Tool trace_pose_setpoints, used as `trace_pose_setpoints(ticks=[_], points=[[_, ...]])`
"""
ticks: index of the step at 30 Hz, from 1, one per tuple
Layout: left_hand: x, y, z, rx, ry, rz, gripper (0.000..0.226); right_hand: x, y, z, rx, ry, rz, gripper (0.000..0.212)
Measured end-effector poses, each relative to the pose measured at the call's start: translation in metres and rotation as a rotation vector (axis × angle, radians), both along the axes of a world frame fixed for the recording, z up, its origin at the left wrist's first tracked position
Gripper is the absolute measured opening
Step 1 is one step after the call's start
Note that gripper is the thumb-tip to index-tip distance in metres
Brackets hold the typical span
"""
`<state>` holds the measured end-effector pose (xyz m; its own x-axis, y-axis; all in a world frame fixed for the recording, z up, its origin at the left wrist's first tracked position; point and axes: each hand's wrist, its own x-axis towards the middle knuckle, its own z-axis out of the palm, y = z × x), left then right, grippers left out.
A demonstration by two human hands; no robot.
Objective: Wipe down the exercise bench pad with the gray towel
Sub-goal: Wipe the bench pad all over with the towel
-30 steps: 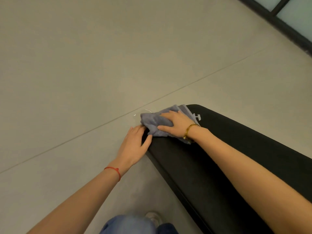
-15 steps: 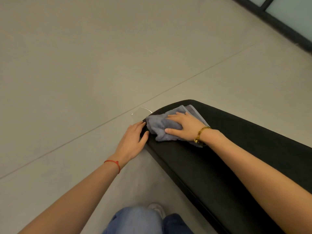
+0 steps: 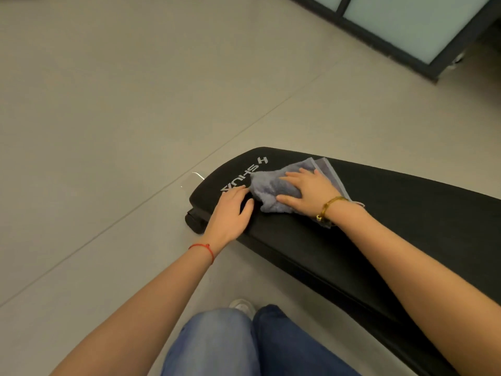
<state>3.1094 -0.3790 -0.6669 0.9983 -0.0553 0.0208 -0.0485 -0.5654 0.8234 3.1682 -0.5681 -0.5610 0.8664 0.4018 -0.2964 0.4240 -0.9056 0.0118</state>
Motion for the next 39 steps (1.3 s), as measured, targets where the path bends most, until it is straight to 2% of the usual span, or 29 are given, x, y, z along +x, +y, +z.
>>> trace_pose_setpoints(ticks=[3, 6, 9, 12, 14, 17, 20, 23, 26, 29, 31, 33, 39], points=[[-0.004, -0.009, 0.005, -0.048, 0.017, -0.008, 0.042, -0.059, -0.012, 0.026, 0.127, 0.014, 0.075, 0.060], [-0.006, -0.017, 0.006, -0.005, 0.033, 0.017, 0.045, -0.091, -0.040, 0.049, 0.149, 0.048, 0.094, 0.069], [-0.002, -0.028, 0.015, 0.005, 0.047, 0.022, 0.046, -0.069, -0.076, 0.057, 0.143, -0.044, -0.001, 0.068], [0.001, -0.038, 0.018, 0.034, 0.040, 0.004, 0.046, -0.013, -0.101, 0.056, 0.001, -0.134, -0.194, 0.059], [0.001, -0.040, 0.017, 0.047, 0.023, 0.025, 0.045, 0.006, -0.099, 0.047, -0.069, -0.143, -0.231, 0.058], [0.001, -0.040, 0.015, 0.051, 0.022, 0.037, 0.044, -0.020, -0.085, 0.043, -0.005, -0.116, -0.158, 0.060], [0.000, -0.040, 0.016, 0.047, 0.021, 0.043, 0.044, -0.078, -0.077, 0.064, 0.105, -0.068, -0.042, 0.075], [0.000, -0.041, 0.016, 0.043, 0.023, 0.045, 0.044, -0.111, -0.083, 0.078, 0.183, -0.026, 0.027, 0.073], [-0.001, -0.041, 0.017, 0.053, 0.027, 0.046, 0.044, -0.087, -0.099, 0.078, 0.207, -0.047, -0.011, 0.077], [-0.001, -0.041, 0.019, 0.047, 0.031, 0.046, 0.044, -0.023, -0.110, 0.065, 0.050, -0.170, -0.189, 0.064], [-0.002, -0.042, 0.019, 0.037, 0.034, 0.054, 0.043, -0.001, -0.102, 0.050, -0.067, -0.186, -0.263, 0.058], [-0.002, -0.042, 0.020, 0.031, 0.033, 0.057, 0.043, -0.011, -0.088, 0.042, -0.056, -0.159, -0.193, 0.057], [-0.002, -0.041, 0.020, 0.012, 0.025, 0.060, 0.042, -0.117, -0.076, 0.071, 0.201, -0.051, 0.027, 0.065]])
